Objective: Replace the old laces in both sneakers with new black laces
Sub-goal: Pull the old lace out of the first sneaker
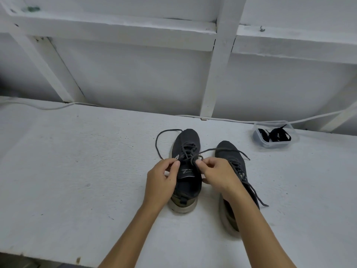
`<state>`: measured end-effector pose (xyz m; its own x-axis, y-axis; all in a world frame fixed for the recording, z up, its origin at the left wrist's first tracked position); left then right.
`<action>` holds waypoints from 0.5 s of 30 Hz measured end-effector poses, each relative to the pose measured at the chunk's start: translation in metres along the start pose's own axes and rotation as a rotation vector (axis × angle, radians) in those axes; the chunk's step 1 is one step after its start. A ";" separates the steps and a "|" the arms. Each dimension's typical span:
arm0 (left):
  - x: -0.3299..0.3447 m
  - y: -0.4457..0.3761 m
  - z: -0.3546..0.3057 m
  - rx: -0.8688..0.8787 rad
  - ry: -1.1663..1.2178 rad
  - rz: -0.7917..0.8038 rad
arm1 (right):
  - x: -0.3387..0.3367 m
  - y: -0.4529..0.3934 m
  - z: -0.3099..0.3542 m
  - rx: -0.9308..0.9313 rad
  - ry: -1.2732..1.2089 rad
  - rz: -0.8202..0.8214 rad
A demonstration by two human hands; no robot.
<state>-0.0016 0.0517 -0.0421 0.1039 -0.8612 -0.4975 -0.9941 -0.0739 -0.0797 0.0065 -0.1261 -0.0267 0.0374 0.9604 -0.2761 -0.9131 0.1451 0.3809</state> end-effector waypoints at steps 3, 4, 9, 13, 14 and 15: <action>0.002 0.002 -0.002 -0.023 0.015 -0.023 | -0.005 -0.004 0.005 -0.005 -0.004 -0.018; 0.003 0.002 -0.002 -0.030 0.024 -0.030 | -0.006 -0.005 0.007 -0.004 -0.055 -0.061; 0.006 0.002 -0.001 -0.044 0.029 -0.070 | -0.006 -0.001 0.006 0.038 -0.086 -0.043; 0.000 -0.002 0.003 -0.032 0.017 -0.096 | -0.005 -0.002 0.008 -0.014 0.038 0.011; -0.002 -0.003 0.004 -0.037 0.018 -0.100 | -0.006 -0.003 0.009 -0.018 -0.007 -0.033; -0.003 -0.005 0.004 -0.042 0.019 -0.104 | -0.005 -0.004 0.009 -0.007 -0.084 -0.081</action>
<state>0.0026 0.0569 -0.0434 0.2063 -0.8571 -0.4721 -0.9785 -0.1839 -0.0937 0.0131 -0.1298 -0.0190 0.1450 0.9623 -0.2303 -0.9087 0.2216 0.3539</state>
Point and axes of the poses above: each hand's wrist, its own y-axis away from the middle knuckle, its own x-axis out of the palm, z = x × y, the point moved 3 cm from there along -y, towards the middle knuckle, and after that the axes turned 6 degrees about -y, right-handed, at the moved point
